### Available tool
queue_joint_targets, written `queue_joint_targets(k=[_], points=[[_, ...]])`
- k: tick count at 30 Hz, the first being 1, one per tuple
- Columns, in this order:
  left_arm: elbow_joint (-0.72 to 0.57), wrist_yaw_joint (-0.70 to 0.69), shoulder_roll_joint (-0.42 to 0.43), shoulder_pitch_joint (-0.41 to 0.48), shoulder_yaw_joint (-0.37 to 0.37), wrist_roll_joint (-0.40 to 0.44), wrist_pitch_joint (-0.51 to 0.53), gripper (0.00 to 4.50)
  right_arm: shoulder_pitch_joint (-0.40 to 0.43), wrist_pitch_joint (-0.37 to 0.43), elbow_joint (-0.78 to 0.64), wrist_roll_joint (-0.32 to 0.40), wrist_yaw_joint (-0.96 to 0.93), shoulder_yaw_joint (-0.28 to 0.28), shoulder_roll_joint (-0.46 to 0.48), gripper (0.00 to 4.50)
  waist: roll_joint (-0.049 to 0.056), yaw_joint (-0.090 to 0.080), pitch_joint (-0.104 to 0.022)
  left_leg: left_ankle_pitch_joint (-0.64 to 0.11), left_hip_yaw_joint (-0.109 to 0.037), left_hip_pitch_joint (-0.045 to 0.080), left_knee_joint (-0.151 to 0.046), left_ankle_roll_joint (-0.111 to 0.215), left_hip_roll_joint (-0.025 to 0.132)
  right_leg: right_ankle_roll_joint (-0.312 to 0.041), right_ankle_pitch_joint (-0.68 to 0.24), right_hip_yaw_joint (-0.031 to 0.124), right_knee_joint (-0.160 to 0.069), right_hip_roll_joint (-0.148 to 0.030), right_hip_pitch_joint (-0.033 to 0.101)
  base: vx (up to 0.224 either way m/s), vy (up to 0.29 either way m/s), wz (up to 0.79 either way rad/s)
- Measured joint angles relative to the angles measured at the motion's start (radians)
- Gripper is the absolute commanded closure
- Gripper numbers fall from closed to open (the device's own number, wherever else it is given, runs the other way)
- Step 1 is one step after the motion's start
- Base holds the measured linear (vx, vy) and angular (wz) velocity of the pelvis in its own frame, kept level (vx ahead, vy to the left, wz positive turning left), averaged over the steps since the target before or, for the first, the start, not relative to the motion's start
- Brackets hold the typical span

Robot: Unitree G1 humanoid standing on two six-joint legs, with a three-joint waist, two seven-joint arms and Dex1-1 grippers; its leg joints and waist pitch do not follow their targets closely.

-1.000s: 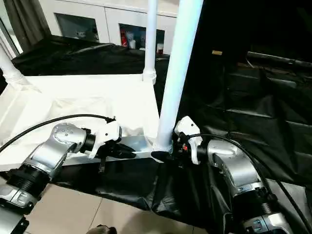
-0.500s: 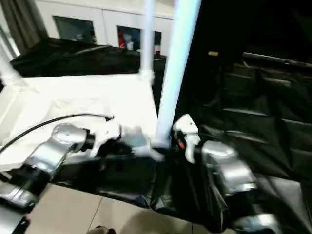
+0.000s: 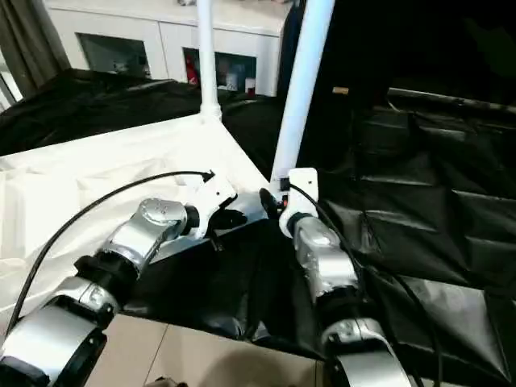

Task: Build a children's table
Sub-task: Rotate leg to tighten

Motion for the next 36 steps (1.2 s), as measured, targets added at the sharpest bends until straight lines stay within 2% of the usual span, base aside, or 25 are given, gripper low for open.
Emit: queue_joint_targets(k=[1,2,7,10,15,18,20,24,29,30,36], points=[[0.004,0.000,0.001,-0.002,0.000,0.000,-0.002,4.50,0.000,-0.006,0.004,0.000,0.002,-0.002,0.000,1.35,0.000,0.000,0.000,0.000,0.000,0.000,0.000,0.000,0.000,0.000,0.000,0.000,0.000,0.000,0.000,0.000,0.000,0.00],[0.005,-0.002,0.008,-0.002,0.000,0.001,-0.006,4.50,-0.001,-0.015,0.011,0.001,0.018,-0.004,-0.004,1.00,0.000,0.000,0.000,0.000,0.000,0.000,0.000,0.000,0.000,0.000,0.000,0.000,0.000,0.000,0.000,0.000,0.000,0.00],[0.004,-0.030,0.031,-0.002,0.000,0.001,-0.024,4.50,0.013,-0.006,-0.015,0.020,0.146,0.002,-0.051,0.87,0.001,-0.001,0.000,0.000,0.000,-0.001,-0.002,0.000,0.000,0.000,0.000,0.000,0.000,0.000,-0.001,0.000,0.000,0.00],[0.001,-0.084,0.058,0.002,-0.001,0.000,-0.053,4.50,0.061,0.029,-0.115,0.024,0.276,0.052,-0.133,0.50,0.001,0.001,0.001,0.000,0.000,-0.001,-0.005,0.000,0.000,0.001,0.001,-0.001,0.000,0.000,-0.002,0.000,0.000,0.00],[-0.056,-0.253,0.141,0.049,-0.004,-0.022,-0.115,4.50,0.146,0.075,-0.311,0.062,0.556,0.121,-0.300,0.50,0.003,0.005,0.000,0.000,0.000,0.000,-0.008,0.000,0.001,0.000,0.003,-0.002,0.000,0.001,-0.001,0.000,0.000,0.00],[-0.104,-0.352,0.181,0.080,-0.015,-0.049,-0.129,4.50,0.180,0.089,-0.366,0.064,0.651,0.146,-0.356,0.50,0.005,0.007,0.001,0.000,0.000,0.000,-0.009,0.000,0.001,0.002,0.001,-0.002,-0.001,0.001,-0.002,0.000,0.000,0.00],[-0.142,-0.418,0.207,0.101,-0.024,-0.065,-0.131,4.50,0.188,0.105,-0.388,0.073,0.698,0.160,-0.367,0.50,0.006,0.011,0.001,0.000,0.000,-0.001,-0.008,0.000,0.001,0.002,0.001,-0.002,-0.001,0.001,-0.002,0.000,0.000,0.00],[-0.193,-0.502,0.230,0.124,-0.039,-0.083,-0.125,4.50,0.188,0.122,-0.424,0.084,0.744,0.188,-0.387,0.50,0.006,0.031,0.002,0.000,0.002,-0.001,-0.006,0.000,0.001,0.002,0.001,-0.001,-0.001,0.000,-0.002,0.000,0.000,0.00],[-0.222,-0.525,0.236,0.140,-0.041,-0.089,-0.114,4.50,0.189,0.131,-0.427,0.082,0.764,0.207,-0.387,0.67,0.006,0.033,0.002,0.000,0.002,-0.001,-0.006,0.000,0.001,0.001,0.001,-0.001,0.000,0.000,-0.002,0.000,0.000,0.00],[-0.222,-0.525,0.236,0.140,-0.041,-0.089,-0.112,4.50,0.189,0.131,-0.427,0.081,0.765,0.211,-0.387,0.88,0.006,0.032,0.002,0.000,0.002,-0.001,-0.006,0.000,0.001,0.002,0.001,0.000,0.000,0.000,-0.002,0.000,0.000,0.00],[-0.239,-0.526,0.237,0.149,-0.042,-0.089,-0.105,4.50,0.189,0.131,-0.427,0.059,0.784,0.233,-0.395,1.31,0.006,0.031,0.002,0.000,0.002,-0.001,-0.006,0.000,0.001,0.002,0.001,0.000,0.000,0.000,-0.002,0.000,0.000,0.00]])
